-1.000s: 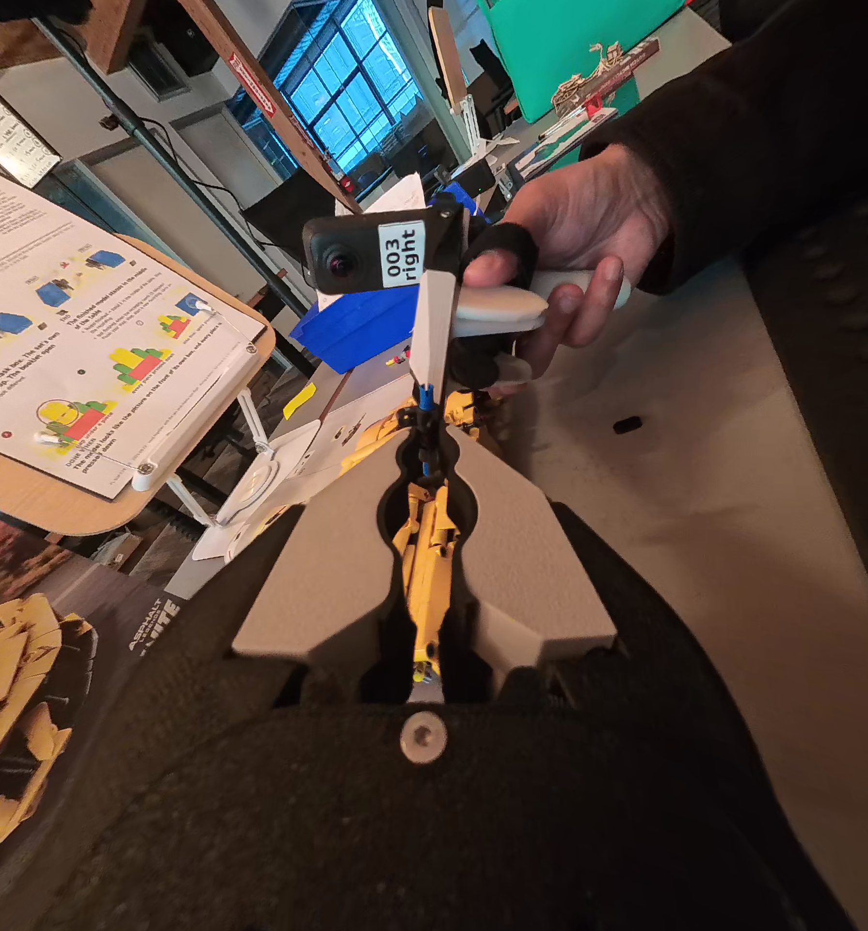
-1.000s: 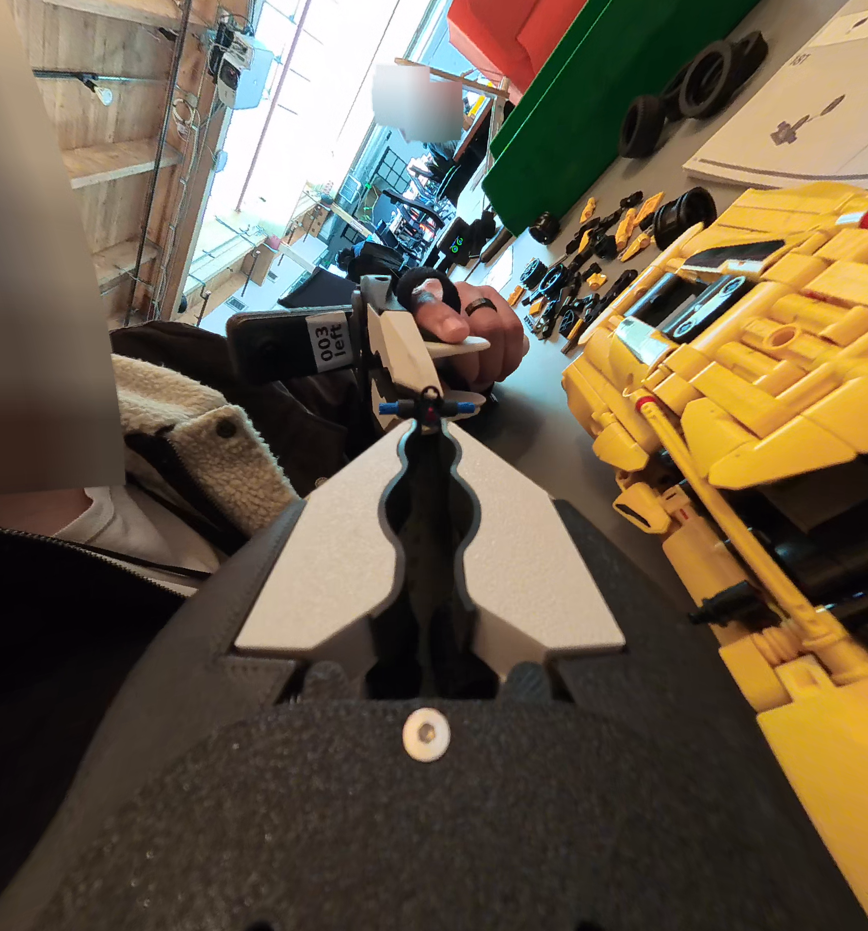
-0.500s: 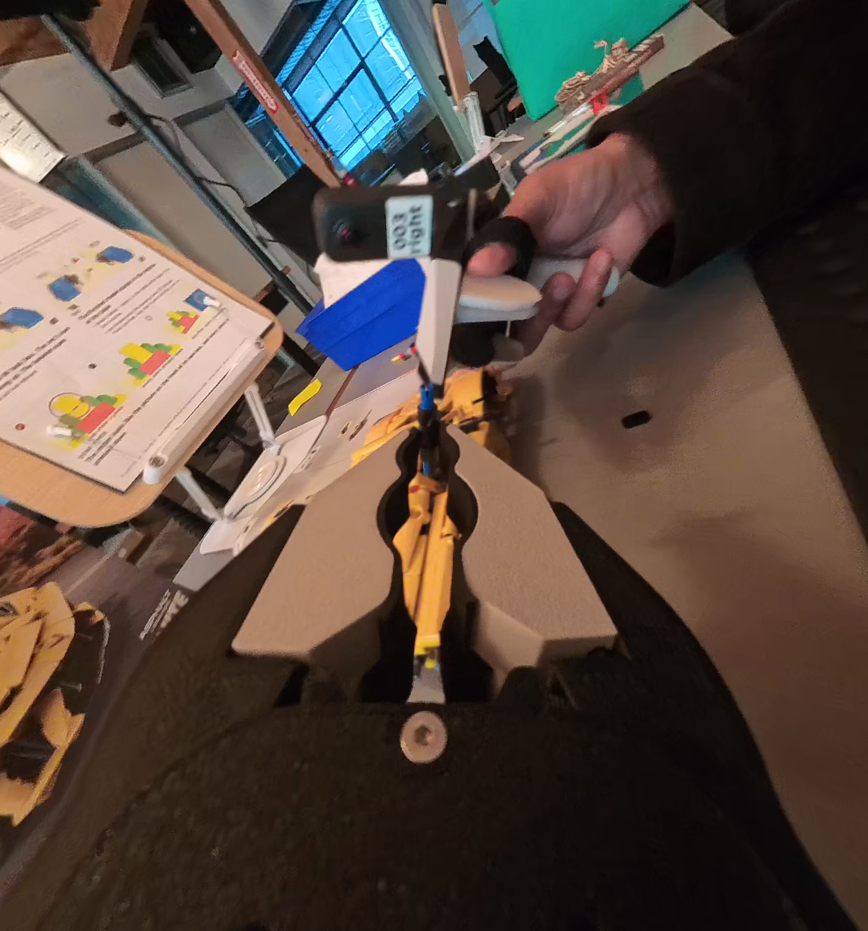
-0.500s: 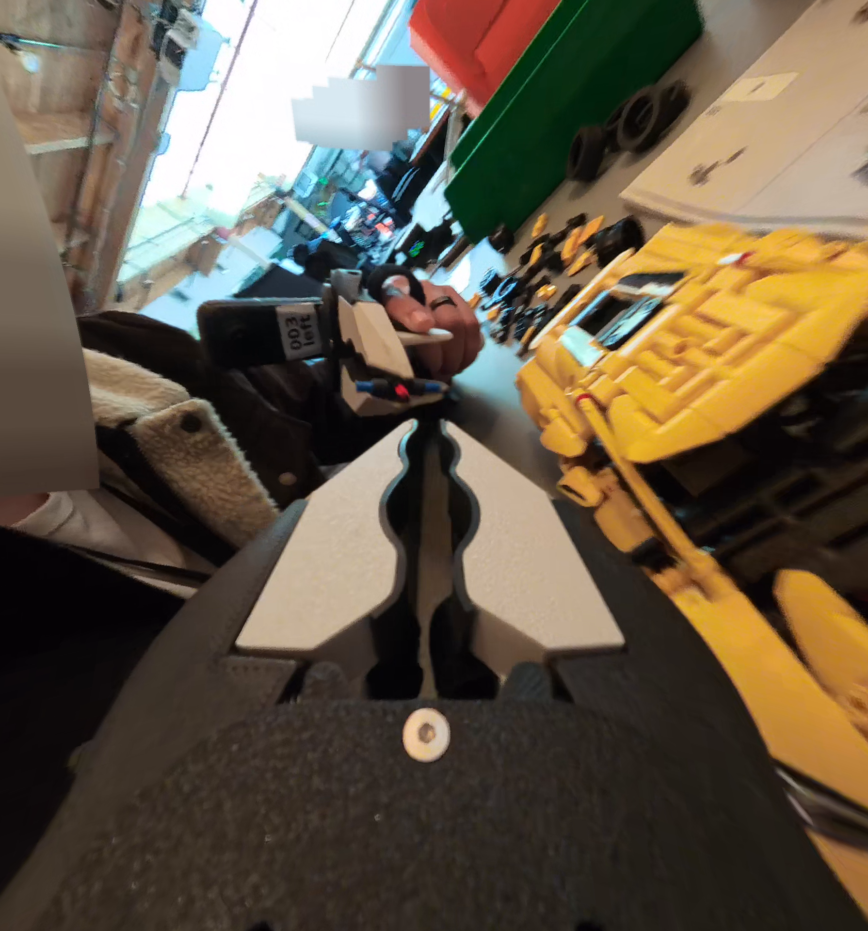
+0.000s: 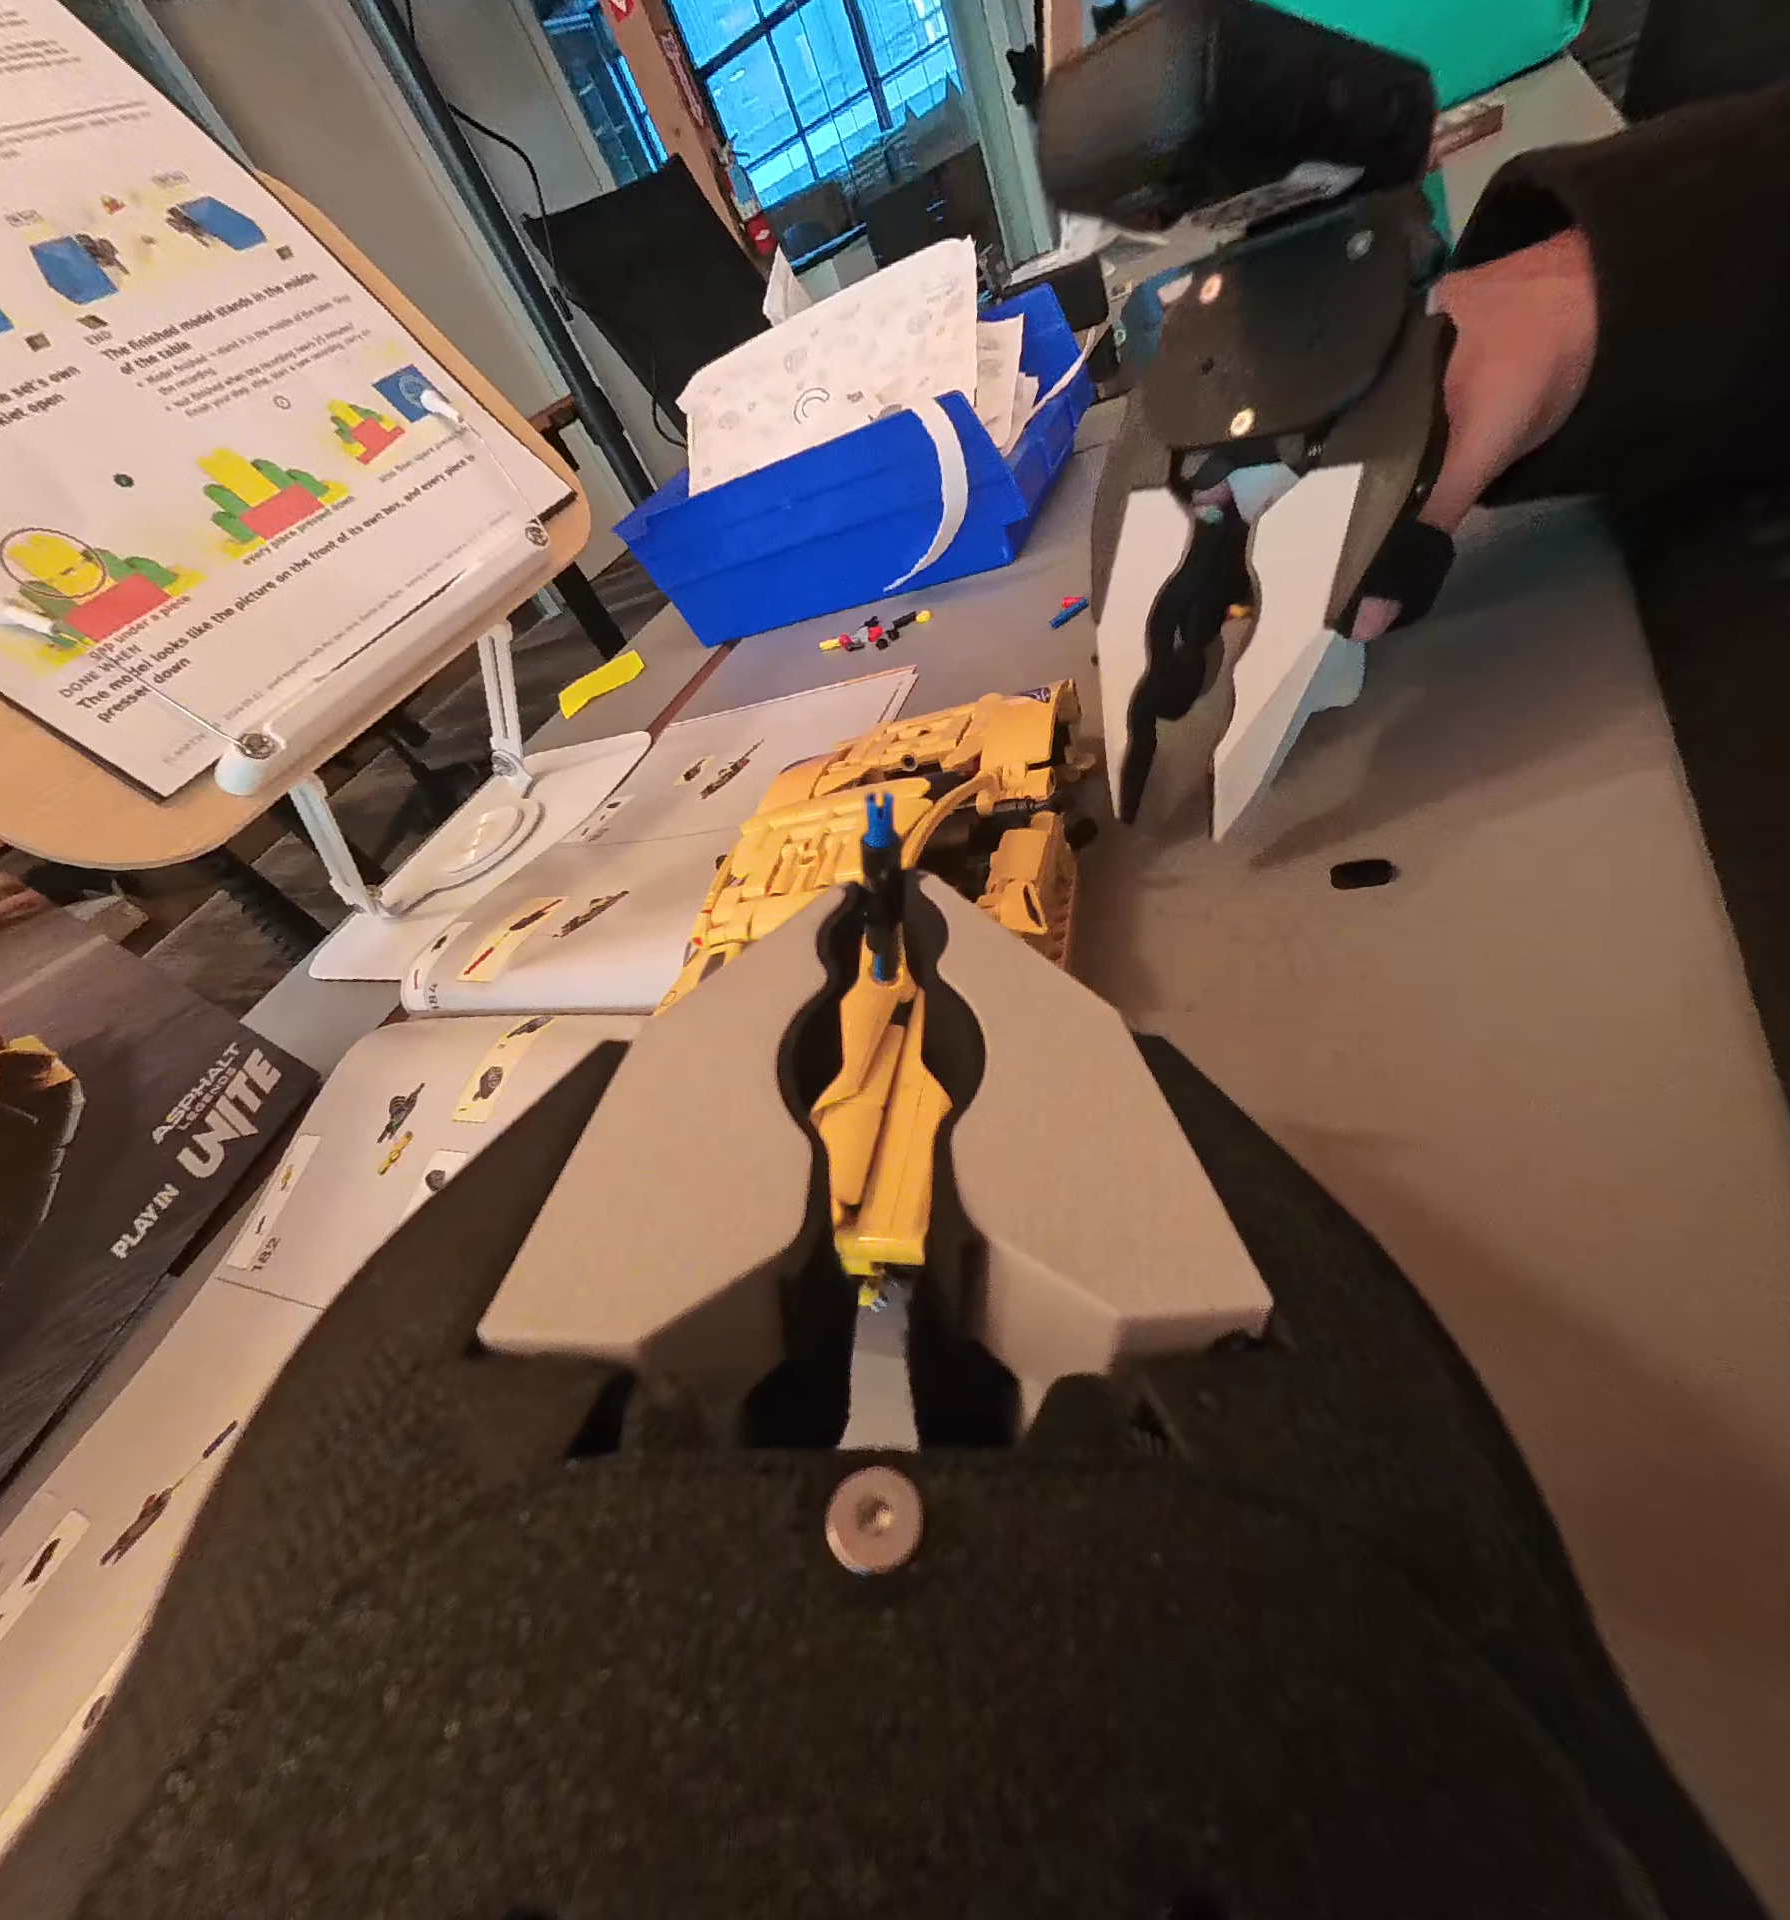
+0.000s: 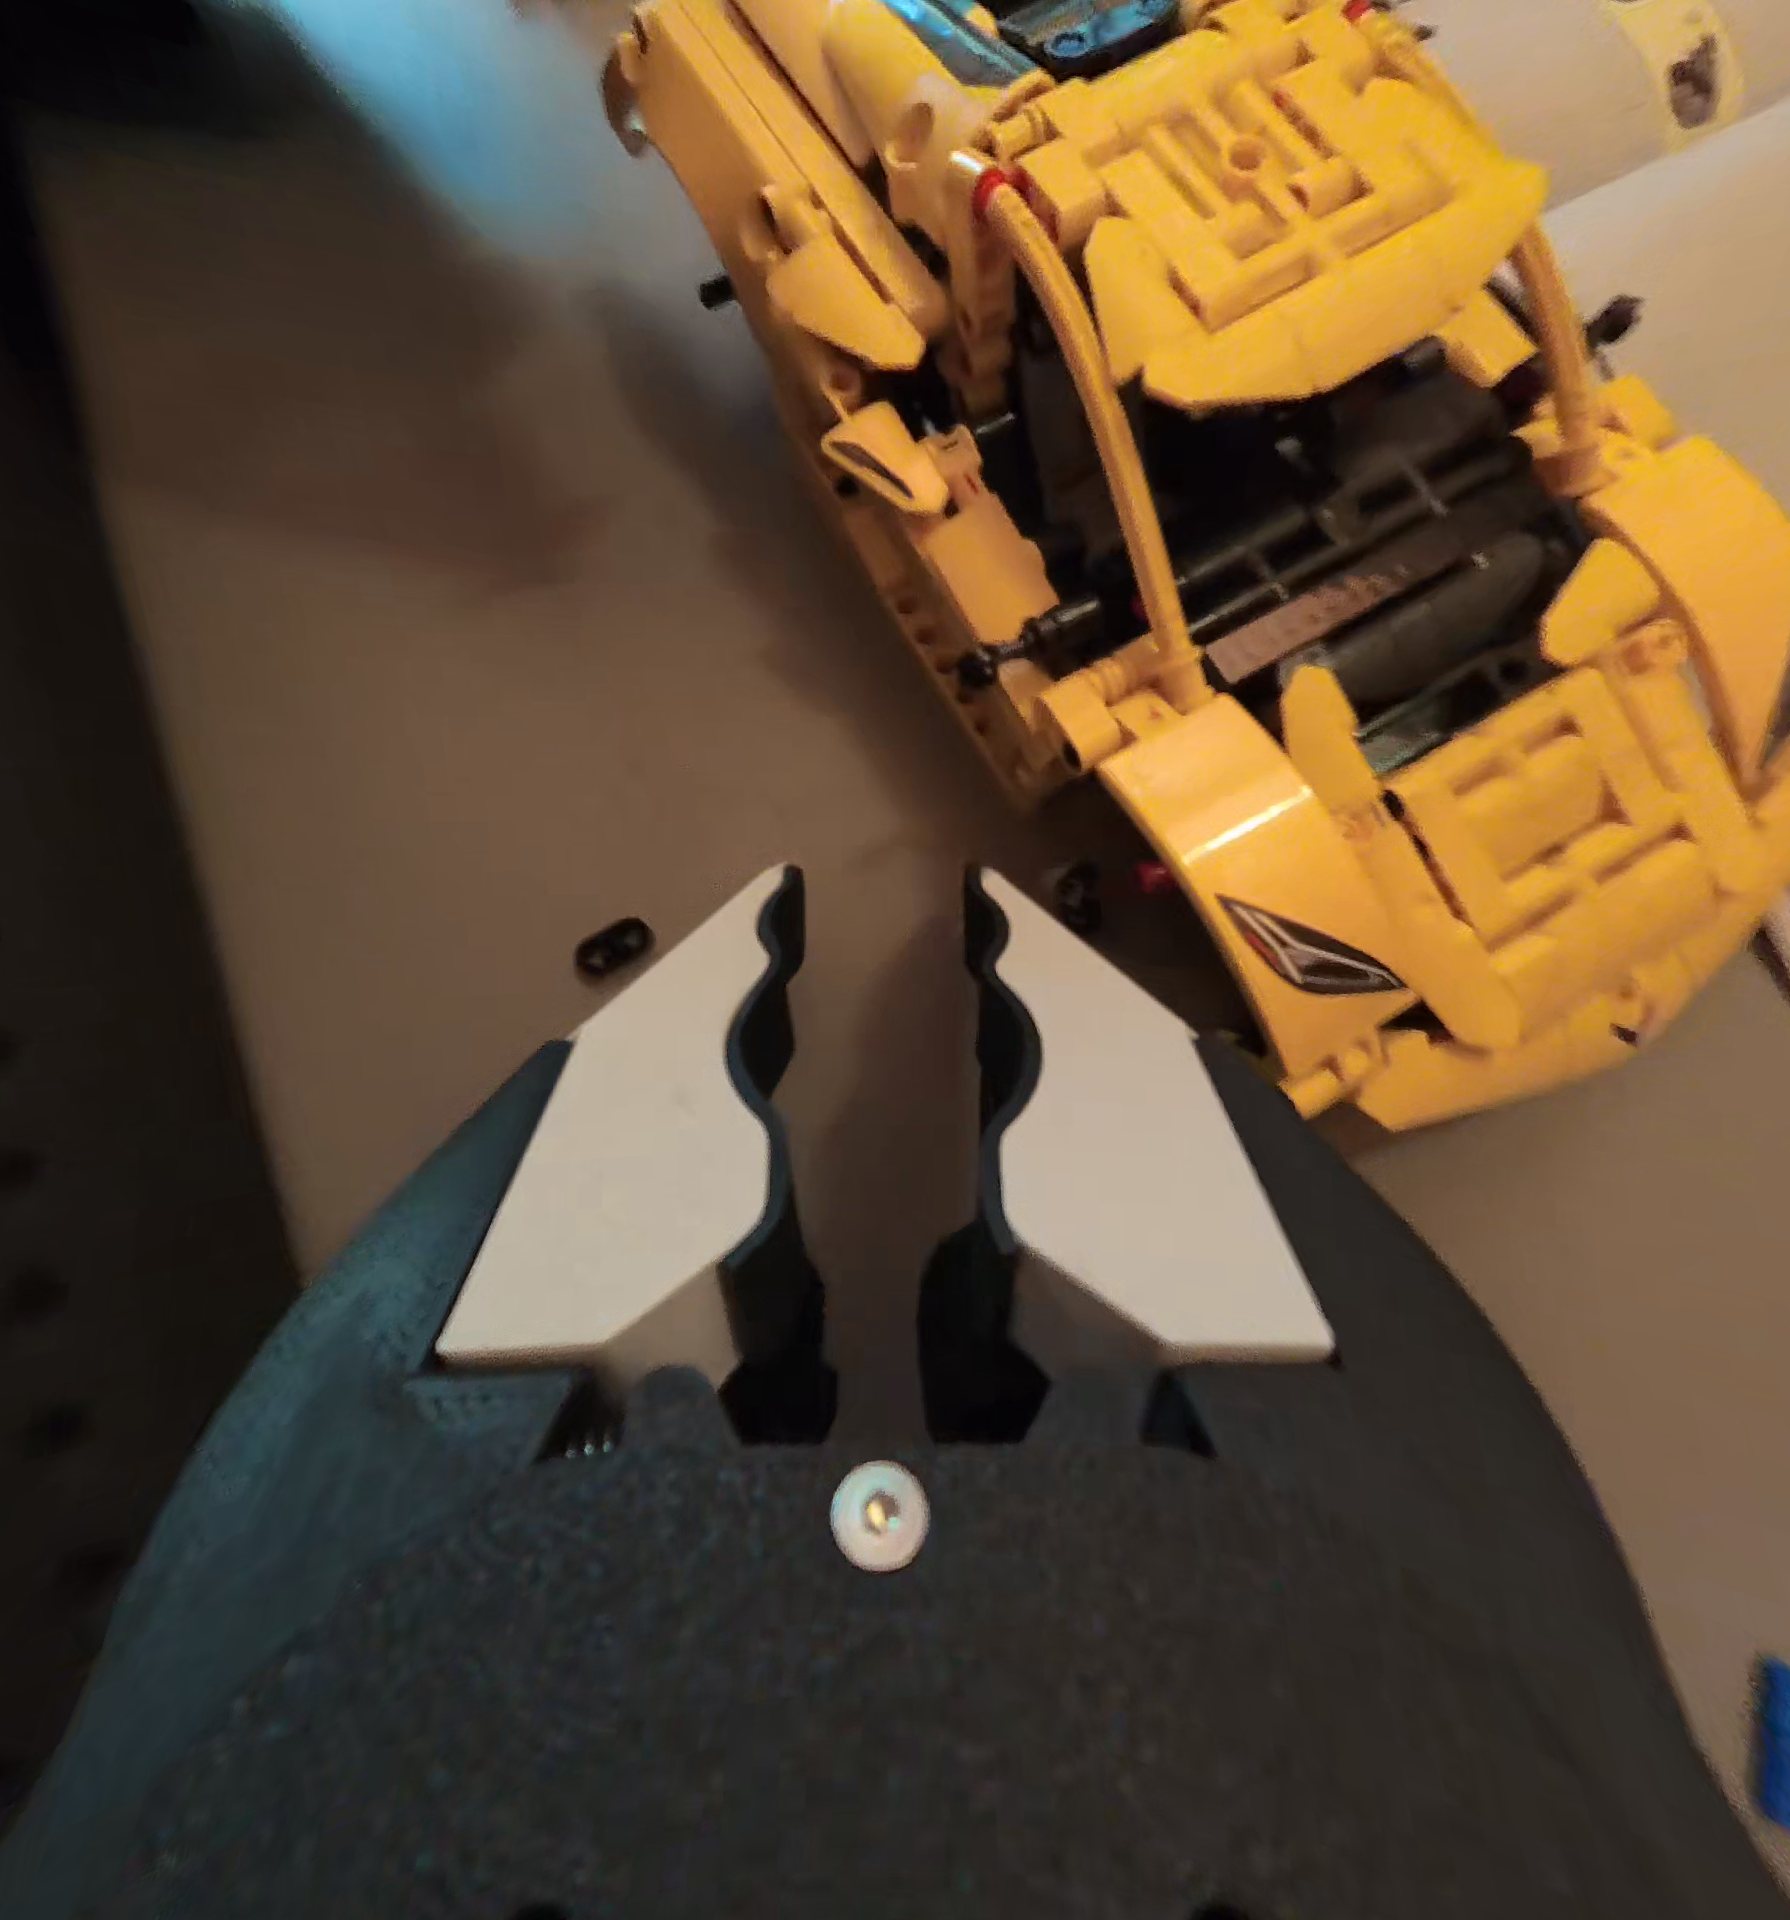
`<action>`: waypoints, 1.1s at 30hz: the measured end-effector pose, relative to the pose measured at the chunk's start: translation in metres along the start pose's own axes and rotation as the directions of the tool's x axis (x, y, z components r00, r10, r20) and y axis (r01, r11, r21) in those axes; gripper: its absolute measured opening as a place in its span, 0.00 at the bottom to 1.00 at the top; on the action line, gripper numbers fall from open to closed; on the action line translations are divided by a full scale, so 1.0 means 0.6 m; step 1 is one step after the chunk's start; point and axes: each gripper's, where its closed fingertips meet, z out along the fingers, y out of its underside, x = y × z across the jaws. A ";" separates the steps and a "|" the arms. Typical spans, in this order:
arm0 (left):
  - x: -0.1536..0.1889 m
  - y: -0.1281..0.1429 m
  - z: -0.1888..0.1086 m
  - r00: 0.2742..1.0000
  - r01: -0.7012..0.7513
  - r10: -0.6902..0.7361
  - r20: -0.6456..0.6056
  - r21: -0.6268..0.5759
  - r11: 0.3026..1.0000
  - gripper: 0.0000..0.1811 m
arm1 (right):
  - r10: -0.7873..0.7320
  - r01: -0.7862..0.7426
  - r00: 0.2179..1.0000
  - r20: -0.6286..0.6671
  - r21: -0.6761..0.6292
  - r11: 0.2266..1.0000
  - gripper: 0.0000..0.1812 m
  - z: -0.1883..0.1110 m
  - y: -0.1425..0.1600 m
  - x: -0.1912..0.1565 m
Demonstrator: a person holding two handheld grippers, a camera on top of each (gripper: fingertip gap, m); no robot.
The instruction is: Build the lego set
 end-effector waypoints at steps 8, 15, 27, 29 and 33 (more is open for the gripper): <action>0.010 0.000 0.002 1.000 -0.019 0.019 -0.016 -0.010 1.000 0.04 | 0.021 -0.019 0.983 -0.184 0.010 1.000 0.17 -0.008 0.015 0.052; 0.019 -0.003 0.003 0.999 -0.034 0.033 -0.032 -0.010 0.999 0.03 | 0.108 -0.105 0.984 -0.141 0.034 0.994 0.12 0.015 0.014 0.054; 0.025 -0.010 0.002 0.998 -0.040 0.041 -0.046 0.012 0.999 0.03 | 0.146 -0.151 0.979 -0.142 -0.025 0.988 0.03 0.007 0.021 0.052; 0.030 -0.025 -0.003 0.996 -0.061 0.065 -0.055 0.068 0.996 0.03 | 0.241 -0.242 0.970 0.030 0.101 0.965 0.03 -0.005 -0.022 0.019; 0.036 -0.065 -0.019 0.991 -0.124 0.131 -0.024 0.197 0.973 0.04 | 0.342 -0.580 0.785 0.516 0.419 0.699 0.03 -0.067 -0.193 -0.038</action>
